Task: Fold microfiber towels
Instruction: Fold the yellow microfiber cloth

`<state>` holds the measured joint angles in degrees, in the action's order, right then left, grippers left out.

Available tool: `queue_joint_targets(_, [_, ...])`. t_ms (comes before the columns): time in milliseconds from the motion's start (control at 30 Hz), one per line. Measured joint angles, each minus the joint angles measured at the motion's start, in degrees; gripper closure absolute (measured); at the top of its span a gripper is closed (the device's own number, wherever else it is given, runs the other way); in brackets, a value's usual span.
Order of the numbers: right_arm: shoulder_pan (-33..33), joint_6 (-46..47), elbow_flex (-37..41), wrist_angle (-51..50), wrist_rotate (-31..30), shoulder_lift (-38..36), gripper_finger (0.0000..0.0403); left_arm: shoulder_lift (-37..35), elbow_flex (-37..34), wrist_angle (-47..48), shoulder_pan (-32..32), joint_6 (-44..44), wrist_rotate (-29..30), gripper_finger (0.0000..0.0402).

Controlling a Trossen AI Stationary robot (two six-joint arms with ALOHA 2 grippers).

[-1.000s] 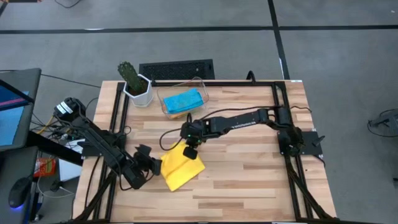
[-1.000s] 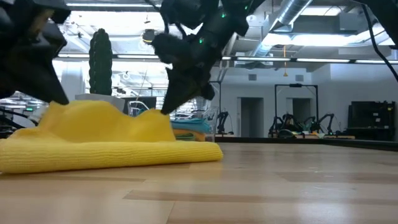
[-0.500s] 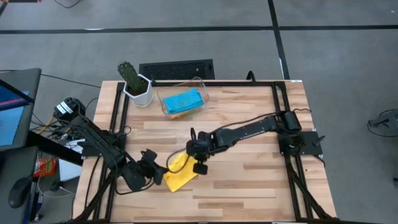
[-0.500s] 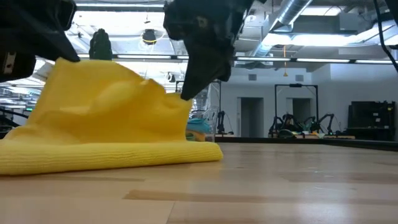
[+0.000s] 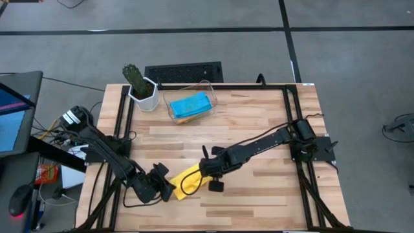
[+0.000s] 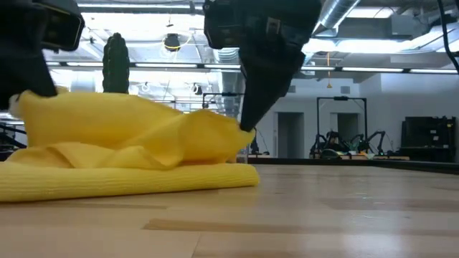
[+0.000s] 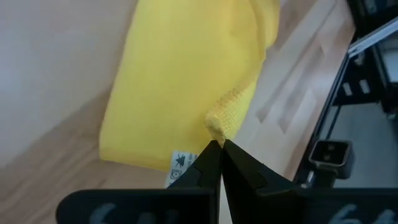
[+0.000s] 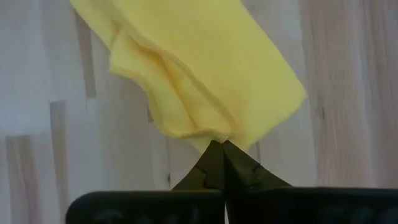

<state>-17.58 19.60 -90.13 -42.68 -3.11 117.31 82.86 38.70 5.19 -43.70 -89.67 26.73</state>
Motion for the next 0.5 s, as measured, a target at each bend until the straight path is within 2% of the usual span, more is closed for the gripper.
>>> queue_joint_targets(200, [-0.2,1.5,2.9,6.0,0.0,0.1,0.0376,4.9,0.0,-5.1,0.0,0.0,-2.5,0.0401])
queue_joint_targets(367, [-0.2,2.0,4.5,6.1,0.0,0.1,0.0362,8.3,0.0,-9.6,-0.2,-0.2,-4.8,0.0401])
queue_joint_targets(500, [0.1,1.9,5.1,5.8,0.3,0.1,0.0336,9.2,0.0,-11.3,-0.2,1.1,-3.9,0.0401])
